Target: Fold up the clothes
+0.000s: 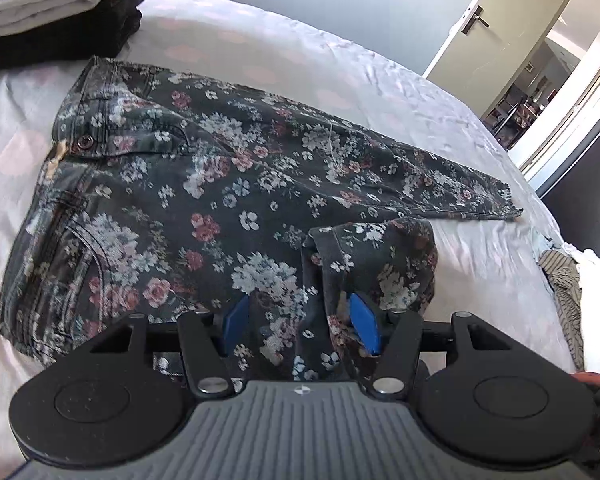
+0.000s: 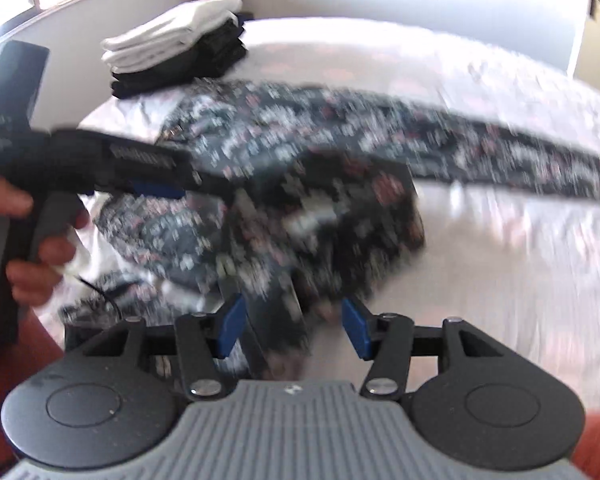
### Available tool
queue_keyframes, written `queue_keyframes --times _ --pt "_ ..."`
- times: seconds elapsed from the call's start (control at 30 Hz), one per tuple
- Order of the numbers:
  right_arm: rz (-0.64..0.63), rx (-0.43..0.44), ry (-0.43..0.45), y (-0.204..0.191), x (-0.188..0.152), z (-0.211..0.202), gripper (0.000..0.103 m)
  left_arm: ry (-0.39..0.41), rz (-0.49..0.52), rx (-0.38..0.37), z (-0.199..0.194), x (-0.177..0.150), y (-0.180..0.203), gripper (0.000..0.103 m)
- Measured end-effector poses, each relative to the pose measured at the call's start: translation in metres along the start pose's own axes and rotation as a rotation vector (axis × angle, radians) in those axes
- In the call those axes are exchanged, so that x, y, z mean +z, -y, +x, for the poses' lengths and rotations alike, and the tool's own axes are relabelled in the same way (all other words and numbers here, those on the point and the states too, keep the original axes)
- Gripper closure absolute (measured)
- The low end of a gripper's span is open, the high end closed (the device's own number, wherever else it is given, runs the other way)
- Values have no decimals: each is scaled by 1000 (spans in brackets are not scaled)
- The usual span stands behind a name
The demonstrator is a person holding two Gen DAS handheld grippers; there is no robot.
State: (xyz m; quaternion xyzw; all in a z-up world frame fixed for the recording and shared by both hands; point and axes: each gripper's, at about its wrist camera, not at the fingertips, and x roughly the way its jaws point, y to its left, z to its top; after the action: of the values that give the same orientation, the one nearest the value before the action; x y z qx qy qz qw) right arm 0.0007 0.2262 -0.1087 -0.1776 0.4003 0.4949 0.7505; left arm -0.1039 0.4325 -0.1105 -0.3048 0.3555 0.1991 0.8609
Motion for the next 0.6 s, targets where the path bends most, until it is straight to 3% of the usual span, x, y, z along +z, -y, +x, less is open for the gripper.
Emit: queue_keyframes --times 0.1,0.27,0.33,0.4,0.47,0.57,0.6 --pt "70 30 -41 7 -14 5 46 -8 1 -9 1 -3 3 38" --pt "82 71 -94 -1 -25 24 39 -21 19 -23 10 -8 8 39" --pt "64 56 -96 -8 -26 31 39 -26 32 -25 16 -7 10 57" --pt "37 20 -86 -12 -26 38 40 -31 48 -18 22 -7 13 81" --pt "29 5 -85 -13 -25 44 47 -7 67 -17 23 -7 17 101" --pt "28 28 -87 -11 -25 46 72 70 89 -40 14 -6 21 101" --pt "31 35 -73 -9 -25 43 73 104 93 -49 8 -6 23 101"
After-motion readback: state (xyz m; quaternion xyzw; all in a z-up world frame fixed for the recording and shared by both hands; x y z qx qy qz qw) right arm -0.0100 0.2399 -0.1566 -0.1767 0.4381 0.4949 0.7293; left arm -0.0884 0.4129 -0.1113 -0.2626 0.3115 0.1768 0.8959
